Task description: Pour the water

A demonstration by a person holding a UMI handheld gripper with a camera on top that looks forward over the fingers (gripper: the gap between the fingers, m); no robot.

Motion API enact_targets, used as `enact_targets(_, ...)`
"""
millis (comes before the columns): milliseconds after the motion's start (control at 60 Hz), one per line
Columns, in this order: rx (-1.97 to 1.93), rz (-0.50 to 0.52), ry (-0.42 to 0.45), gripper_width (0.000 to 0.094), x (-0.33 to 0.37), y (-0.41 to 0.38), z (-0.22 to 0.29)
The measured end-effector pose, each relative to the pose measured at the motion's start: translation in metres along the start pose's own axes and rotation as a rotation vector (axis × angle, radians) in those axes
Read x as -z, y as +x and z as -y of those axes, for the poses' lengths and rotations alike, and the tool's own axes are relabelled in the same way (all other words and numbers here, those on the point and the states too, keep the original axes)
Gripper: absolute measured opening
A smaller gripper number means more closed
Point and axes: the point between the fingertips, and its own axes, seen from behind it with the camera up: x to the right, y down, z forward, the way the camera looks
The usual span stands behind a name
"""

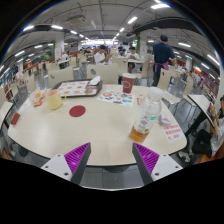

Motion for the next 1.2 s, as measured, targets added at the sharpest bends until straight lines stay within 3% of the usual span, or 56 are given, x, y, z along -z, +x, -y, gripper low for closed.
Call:
enact_targets(183, -0.033, -0.043, 0.060, 0.0845, -0.041, 0.074, 0.014)
enact_targets(450, -0.037, -0.054, 0.172, 0.0834, -0.104, 0.114, 0.055)
enact_targets(533, -0.035, -0.044, 0.198, 0.0731, -0.116, 0.115, 0.063)
enact_targets(600, -0.032, -0.033, 0.233, 0.0564, -0.121, 0.114, 0.070)
enact_targets(767, -0.058, -0.036, 0.257, 0.0458, -0.124, 0.113, 0.074)
enact_targets(983, -0.067, -0.090, 0.228, 0.0459, -0.122, 0.113, 0.079)
enact_targets(1200, 0.065, -0.232, 0.234, 0.0459, -0.107, 0.101, 0.129)
